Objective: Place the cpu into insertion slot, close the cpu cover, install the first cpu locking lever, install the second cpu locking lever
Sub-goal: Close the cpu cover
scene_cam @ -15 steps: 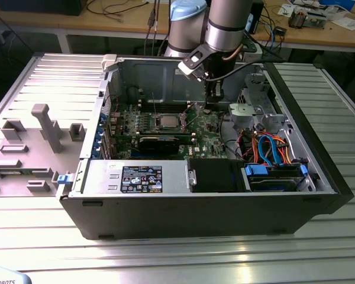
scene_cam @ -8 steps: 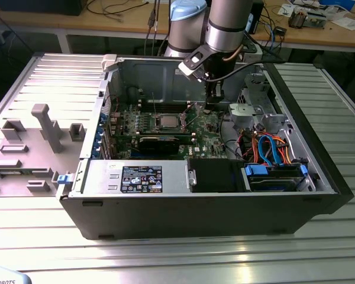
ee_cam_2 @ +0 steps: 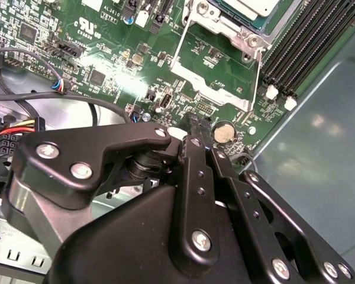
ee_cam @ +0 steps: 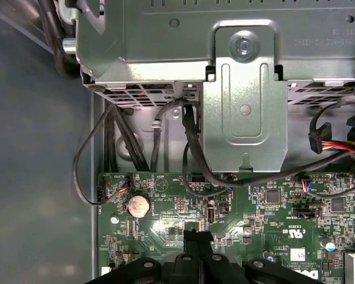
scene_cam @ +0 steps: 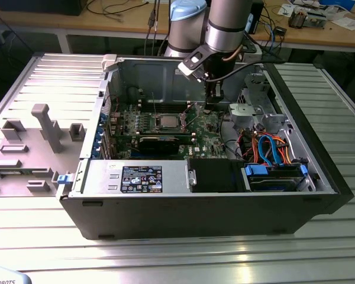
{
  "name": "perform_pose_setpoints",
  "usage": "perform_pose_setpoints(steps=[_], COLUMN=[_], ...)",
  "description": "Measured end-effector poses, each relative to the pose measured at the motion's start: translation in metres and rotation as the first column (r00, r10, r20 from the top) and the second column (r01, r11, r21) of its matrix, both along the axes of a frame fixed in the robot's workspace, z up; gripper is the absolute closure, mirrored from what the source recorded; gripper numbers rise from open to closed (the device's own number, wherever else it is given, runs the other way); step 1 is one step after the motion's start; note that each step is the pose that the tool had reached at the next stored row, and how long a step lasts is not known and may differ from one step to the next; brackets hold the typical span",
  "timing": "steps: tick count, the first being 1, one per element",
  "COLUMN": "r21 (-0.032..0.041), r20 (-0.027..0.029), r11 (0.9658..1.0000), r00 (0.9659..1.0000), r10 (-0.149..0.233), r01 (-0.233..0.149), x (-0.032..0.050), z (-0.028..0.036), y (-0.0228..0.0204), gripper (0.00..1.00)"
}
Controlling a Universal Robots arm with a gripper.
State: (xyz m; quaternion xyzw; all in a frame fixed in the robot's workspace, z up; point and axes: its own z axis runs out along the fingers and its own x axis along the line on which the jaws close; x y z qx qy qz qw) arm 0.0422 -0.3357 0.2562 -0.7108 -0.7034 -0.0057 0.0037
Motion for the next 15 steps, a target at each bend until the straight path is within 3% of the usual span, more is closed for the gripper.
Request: perform_pose_setpoints(steps=[15], r21=[-0.0001], r20=[0.0], r11=[1.0], r00=[1.0], r10=[0.001], r01=[-0.001], x=[-0.0033], z=[0.0], y=[0.0], gripper=[0.89])
